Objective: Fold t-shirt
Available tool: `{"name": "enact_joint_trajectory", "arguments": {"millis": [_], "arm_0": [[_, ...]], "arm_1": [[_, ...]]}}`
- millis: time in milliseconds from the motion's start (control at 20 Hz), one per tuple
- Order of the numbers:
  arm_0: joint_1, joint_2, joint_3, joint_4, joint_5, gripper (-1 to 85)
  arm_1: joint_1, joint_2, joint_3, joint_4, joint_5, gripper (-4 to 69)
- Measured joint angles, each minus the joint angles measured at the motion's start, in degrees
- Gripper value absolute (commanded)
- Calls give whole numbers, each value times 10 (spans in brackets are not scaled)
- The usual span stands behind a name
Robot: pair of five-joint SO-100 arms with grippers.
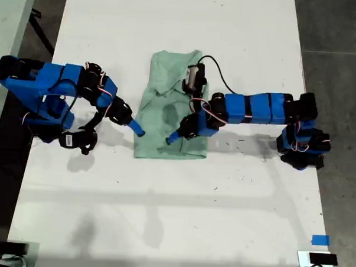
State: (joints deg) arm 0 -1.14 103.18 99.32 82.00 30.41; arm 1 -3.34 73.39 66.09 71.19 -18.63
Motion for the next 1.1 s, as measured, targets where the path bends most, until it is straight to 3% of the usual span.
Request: {"name": "enact_joint_trajectory", "arguments": {"millis": [200, 550, 700, 800, 900, 1100], "arm_0": [[6, 0, 39, -38, -30, 323], [62, -145, 46, -133, -142, 322], [70, -223, 42, -139, -213, 307], [70, -258, 41, -140, -250, 218], [70, -277, 36, -152, -265, 33], [67, -297, 1, -150, -273, 0]], "arm_1": [[27, 64, 8, 75, -17, 274], [45, 132, 78, 81, -20, 247], [45, 143, 98, 81, -20, 236], [45, 163, 120, 81, -20, 229], [45, 183, 146, 74, -18, 225], [45, 220, 200, 54, -9, 216]]}}
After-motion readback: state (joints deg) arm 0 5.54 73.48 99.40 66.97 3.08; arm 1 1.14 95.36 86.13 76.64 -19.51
